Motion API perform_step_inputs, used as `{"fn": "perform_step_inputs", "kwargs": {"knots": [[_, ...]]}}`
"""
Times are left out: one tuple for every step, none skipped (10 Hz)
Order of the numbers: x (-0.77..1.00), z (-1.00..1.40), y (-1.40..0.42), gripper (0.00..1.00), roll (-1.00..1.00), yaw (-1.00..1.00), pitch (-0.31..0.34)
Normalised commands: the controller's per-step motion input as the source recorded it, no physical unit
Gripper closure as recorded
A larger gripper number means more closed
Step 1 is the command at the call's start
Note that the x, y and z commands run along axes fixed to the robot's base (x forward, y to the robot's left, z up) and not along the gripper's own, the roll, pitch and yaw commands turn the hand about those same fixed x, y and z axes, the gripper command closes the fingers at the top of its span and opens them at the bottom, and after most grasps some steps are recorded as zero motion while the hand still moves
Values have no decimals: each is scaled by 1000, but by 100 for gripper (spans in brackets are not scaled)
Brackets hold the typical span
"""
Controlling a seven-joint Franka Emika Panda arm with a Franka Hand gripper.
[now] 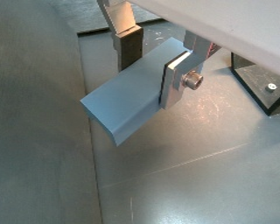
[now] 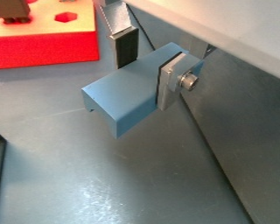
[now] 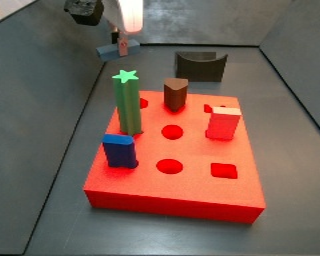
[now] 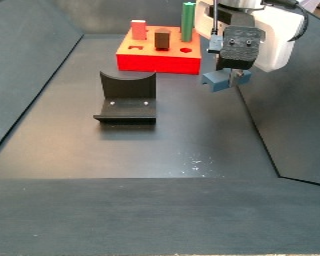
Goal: Pick up the arch object. Move up. Place the arch object on the fixture. Regrasp the arch object. Rotate the arch object. Move to above the board. Insert the arch object.
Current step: Place the arch object on the fixture.
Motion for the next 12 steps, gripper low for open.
{"fn": "perform_step_inputs", "kwargs": {"knots": [[2, 1000, -4, 100, 10, 1, 3], [-5, 1000, -2, 100, 13, 1, 15], [-12, 1000, 5, 100, 26, 2, 36], [-18, 1000, 9, 100, 41, -1, 43], [-23, 1000, 15, 100, 63, -5, 51], [-27, 1000, 18, 100, 79, -8, 59], [-24, 906, 21, 100, 98, -5, 66], [-23, 817, 19, 100, 104, -1, 74], [-13, 640, 13, 100, 98, 9, 80], [-6, 504, 12, 100, 82, 11, 85], [1, 315, 17, 100, 77, 13, 92], [4, 222, 16, 100, 76, 15, 98]]}}
